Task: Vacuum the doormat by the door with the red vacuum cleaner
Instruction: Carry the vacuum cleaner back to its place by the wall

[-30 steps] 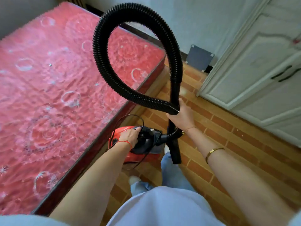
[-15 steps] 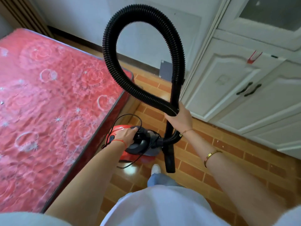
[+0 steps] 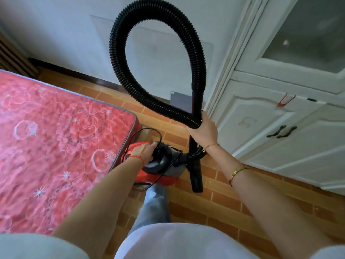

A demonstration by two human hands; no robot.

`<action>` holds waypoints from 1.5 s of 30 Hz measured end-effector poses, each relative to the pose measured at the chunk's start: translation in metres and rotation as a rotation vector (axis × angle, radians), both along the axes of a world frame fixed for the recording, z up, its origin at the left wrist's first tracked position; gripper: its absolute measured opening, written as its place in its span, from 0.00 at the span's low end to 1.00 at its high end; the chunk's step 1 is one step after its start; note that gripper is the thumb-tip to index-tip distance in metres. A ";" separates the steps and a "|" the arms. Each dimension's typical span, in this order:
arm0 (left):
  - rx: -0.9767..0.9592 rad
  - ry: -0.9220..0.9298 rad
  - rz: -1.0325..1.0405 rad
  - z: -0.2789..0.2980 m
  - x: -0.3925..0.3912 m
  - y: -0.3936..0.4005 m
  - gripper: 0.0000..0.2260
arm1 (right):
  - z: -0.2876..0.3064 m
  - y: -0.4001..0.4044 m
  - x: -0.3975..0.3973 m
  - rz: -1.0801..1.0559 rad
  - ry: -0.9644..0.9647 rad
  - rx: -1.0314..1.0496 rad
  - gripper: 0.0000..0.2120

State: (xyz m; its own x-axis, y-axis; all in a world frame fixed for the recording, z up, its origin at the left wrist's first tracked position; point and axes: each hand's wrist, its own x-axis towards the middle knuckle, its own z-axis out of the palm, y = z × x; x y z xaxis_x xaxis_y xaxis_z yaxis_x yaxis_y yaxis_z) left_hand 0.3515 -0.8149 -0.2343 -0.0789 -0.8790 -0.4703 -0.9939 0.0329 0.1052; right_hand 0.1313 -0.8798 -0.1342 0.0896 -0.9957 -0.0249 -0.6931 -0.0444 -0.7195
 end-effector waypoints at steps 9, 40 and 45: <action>0.039 0.012 -0.083 -0.006 0.061 -0.186 0.23 | -0.018 -0.162 0.064 -0.093 -0.001 0.027 0.17; 0.112 0.006 -0.212 -0.271 0.088 -0.568 0.23 | -0.288 -0.518 0.095 -0.341 0.022 0.124 0.20; 0.106 0.035 -0.187 -0.357 0.086 -0.577 0.27 | -0.373 -0.529 0.091 -0.291 0.046 0.101 0.18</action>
State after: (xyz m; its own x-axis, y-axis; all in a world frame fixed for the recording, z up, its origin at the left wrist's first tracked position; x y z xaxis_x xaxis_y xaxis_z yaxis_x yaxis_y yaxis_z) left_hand 0.4371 -1.3915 -0.5913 -0.2540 -0.7935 -0.5530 -0.9672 0.2034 0.1523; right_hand 0.2228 -1.4084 -0.5068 -0.2025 -0.9716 -0.1223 -0.6981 0.2308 -0.6778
